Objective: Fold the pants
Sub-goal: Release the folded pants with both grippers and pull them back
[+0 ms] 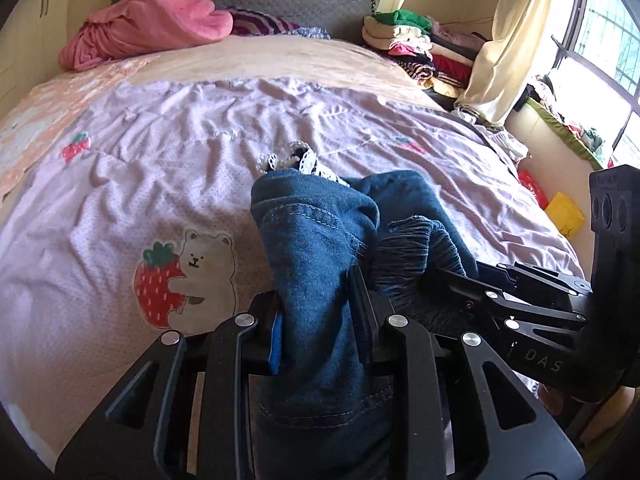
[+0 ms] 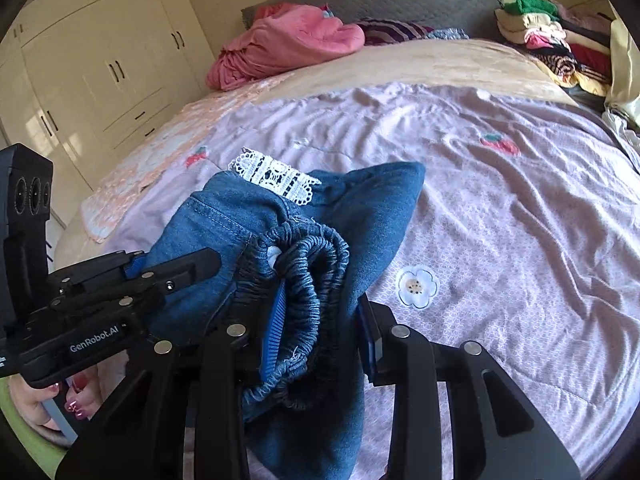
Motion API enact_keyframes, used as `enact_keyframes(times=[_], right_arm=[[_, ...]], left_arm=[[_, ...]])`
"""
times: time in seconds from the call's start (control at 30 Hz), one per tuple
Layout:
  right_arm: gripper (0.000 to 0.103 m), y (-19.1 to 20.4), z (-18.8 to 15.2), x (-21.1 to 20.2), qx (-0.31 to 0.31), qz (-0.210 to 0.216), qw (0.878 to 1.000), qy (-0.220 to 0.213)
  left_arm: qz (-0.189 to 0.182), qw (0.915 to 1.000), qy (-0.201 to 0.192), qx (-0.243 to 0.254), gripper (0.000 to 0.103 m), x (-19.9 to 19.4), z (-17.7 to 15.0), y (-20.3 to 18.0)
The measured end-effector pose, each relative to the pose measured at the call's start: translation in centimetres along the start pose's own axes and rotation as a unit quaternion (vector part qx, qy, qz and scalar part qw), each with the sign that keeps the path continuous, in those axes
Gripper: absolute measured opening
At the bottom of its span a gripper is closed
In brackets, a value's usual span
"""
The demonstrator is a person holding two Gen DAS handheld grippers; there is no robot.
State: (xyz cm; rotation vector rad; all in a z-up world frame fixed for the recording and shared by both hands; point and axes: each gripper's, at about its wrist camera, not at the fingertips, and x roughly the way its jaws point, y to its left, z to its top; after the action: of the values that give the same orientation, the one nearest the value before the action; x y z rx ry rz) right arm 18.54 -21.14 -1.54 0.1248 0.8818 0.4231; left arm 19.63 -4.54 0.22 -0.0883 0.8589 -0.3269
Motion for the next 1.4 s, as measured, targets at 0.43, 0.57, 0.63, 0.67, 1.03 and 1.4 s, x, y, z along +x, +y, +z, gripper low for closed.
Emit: enact_keyframes(times=[0.43, 0.57, 0.63, 0.67, 1.03, 1.4], right_arm=[[0.035, -0.4, -0.8, 1.7, 0.0, -0.019, 1.0, 0.015], [0.045, -0.6, -0.9, 1.7, 0.007, -0.029, 0.999, 0.018], [0.049, -0.7, -1.0, 1.8, 0.008, -0.037, 0.999, 0.018], [0.051, -0.8, -1.1, 1.8, 0.011, -0.038, 0.999, 0.02], [0.069, -1.3, -1.3, 1.9, 0.024, -0.058, 0.998, 0.025], [0.077, -1.2, -1.2, 1.7, 0.026, -0.075, 0.997, 0.026]], left_arm=[[0.015, 0.9996, 0.017, -0.018, 0.02, 1.9, -1.5, 1.5], [0.017, 0.9995, 0.018, -0.02, 0.021, 1.9, -1.7, 1.7], [0.02, 0.9994, 0.02, -0.02, 0.022, 2.0, -1.8, 1.8], [0.021, 0.9994, 0.02, -0.021, 0.023, 2.1, -1.8, 1.8], [0.028, 0.999, 0.024, -0.023, 0.03, 2.1, -2.0, 2.0], [0.033, 0.9987, 0.025, -0.029, 0.041, 1.5, -2.2, 2.5]])
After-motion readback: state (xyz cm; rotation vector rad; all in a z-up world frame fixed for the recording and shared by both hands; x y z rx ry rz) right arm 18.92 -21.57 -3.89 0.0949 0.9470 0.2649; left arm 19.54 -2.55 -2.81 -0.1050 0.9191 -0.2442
